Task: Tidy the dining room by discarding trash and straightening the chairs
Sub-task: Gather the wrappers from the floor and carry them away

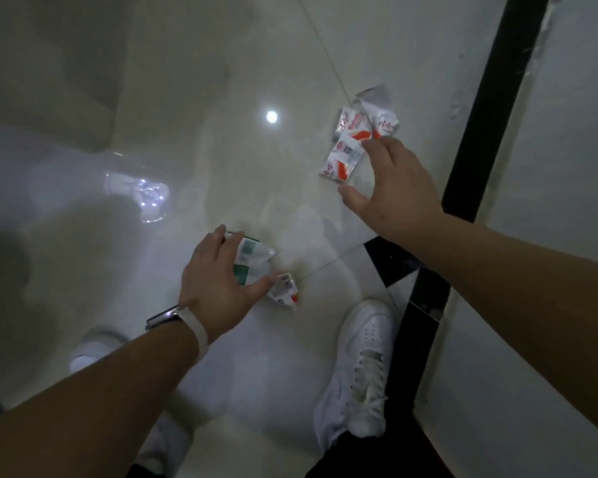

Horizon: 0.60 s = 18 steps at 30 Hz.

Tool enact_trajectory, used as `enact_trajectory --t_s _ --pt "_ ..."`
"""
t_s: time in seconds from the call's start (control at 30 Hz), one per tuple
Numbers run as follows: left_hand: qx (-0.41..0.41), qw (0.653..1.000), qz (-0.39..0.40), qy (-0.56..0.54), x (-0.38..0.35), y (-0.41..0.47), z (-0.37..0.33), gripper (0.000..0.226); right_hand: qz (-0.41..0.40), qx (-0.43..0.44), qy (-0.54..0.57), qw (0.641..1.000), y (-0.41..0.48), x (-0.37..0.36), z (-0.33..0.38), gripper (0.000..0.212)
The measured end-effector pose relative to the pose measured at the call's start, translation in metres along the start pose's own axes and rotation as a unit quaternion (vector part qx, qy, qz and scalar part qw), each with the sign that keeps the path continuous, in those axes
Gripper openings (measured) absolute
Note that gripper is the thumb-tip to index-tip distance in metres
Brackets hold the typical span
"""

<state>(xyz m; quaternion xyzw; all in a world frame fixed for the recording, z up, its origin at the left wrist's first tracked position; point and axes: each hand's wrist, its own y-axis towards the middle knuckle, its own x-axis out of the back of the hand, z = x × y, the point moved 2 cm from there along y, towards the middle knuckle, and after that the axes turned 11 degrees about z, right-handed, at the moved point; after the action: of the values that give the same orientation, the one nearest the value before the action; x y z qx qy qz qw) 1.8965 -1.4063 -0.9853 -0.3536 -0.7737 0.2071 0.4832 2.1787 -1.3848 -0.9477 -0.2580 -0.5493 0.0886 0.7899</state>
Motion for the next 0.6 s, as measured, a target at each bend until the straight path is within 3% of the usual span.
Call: enact_trajectory --t_s 0.1,0.2,0.27,0.4,0.5,0.6 --pt "0.009 0.999 0.02 0.041 -0.032 0.014 0.011 0.11 -0.022 -0.034 0.029 0.999 0.036 -0.02 -0.023 0.083" --pt "-0.027 0.999 0.019 0.037 -0.059 0.019 0.013 0.1 0.0 -0.05 0.023 0.998 0.067 -0.03 -0.041 0.093" --pt "-0.009 0.999 0.042 0.03 -0.072 0.02 0.014 0.099 -0.001 -0.059 0.03 0.998 0.083 -0.031 -0.048 0.097" --pt "0.002 0.992 0.038 0.122 -0.088 0.026 0.015 0.086 0.029 -0.082 0.067 0.994 0.106 -0.032 -0.056 0.101" --pt "0.032 0.997 -0.022 0.065 -0.086 0.035 0.001 0.084 0.05 -0.094 0.066 0.992 0.118 -0.032 -0.057 0.095" --pt "0.042 0.995 -0.066 0.067 -0.077 0.046 -0.008 0.078 0.017 -0.079 0.041 0.996 0.123 -0.033 -0.052 0.076"
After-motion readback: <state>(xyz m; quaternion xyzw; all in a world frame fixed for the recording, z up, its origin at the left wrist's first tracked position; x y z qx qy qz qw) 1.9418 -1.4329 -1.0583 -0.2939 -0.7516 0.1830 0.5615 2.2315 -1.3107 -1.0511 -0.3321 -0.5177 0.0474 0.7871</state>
